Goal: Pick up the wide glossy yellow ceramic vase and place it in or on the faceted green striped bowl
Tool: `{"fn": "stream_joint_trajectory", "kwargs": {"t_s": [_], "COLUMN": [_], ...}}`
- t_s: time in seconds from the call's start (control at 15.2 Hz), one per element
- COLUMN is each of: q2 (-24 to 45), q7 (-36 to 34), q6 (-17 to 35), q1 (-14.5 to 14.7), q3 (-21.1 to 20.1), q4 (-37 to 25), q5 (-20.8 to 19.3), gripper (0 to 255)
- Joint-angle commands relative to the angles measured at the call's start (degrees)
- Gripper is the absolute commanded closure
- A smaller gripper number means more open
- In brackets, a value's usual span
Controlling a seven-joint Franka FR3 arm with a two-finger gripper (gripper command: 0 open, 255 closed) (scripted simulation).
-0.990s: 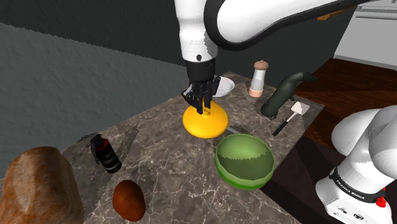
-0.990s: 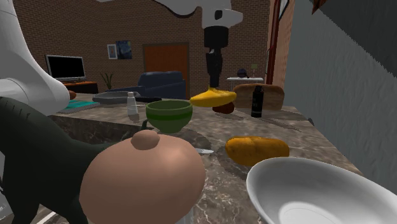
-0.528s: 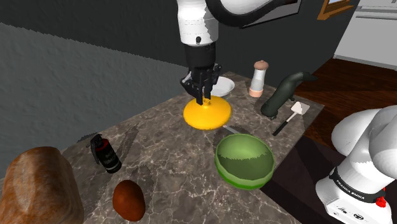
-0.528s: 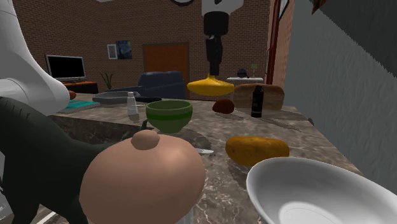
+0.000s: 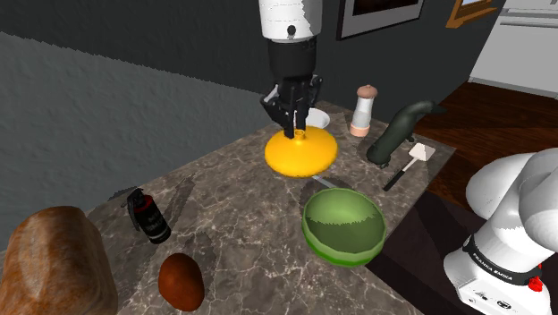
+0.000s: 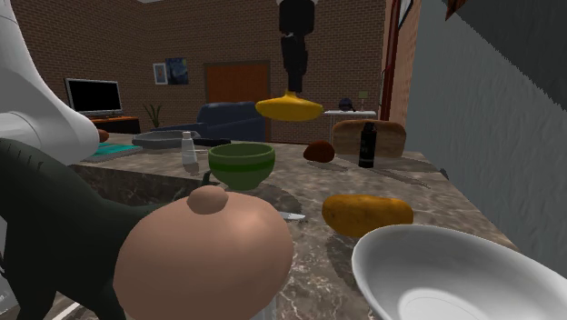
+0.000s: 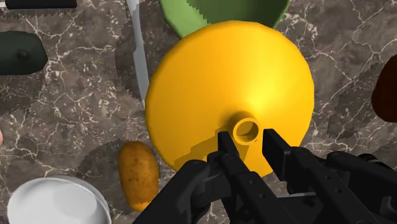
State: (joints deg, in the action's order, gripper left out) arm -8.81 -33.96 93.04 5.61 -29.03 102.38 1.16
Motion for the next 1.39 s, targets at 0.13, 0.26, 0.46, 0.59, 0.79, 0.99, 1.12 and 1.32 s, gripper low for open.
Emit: {"fn": "stream_joint_trajectory", "kwargs": {"t_s": [0.13, 0.26, 0.46, 0.59, 0.79, 0.99, 1.12, 1.32], "q2": [-7.4, -11.1, -16.2, -18.7, -19.3, -19.9, -20.2, -20.5], "q7": [-0.2, -0.5, -1.3, -1.7, -1.5, -1.4, -1.4, -1.3], "q6": [-2.4, -3.8, -6.3, -6.8, -4.6, -2.4, -0.9, 1.3], "q1": [1.2, 2.1, 3.6, 4.4, 4.6, 4.8, 5.0, 5.2], "q3": [0.2, 0.4, 0.6, 0.7, 0.5, 0.3, 0.2, -0.1], "q4": [4.2, 6.1, 8.3, 10.1, 12.9, 15.6, 17.4, 19.9], "q5": [3.5, 5.1, 7.4, 8.5, 8.8, 9.1, 9.3, 9.6], "gripper": [255, 255, 255, 255, 255, 255, 255, 255]}}
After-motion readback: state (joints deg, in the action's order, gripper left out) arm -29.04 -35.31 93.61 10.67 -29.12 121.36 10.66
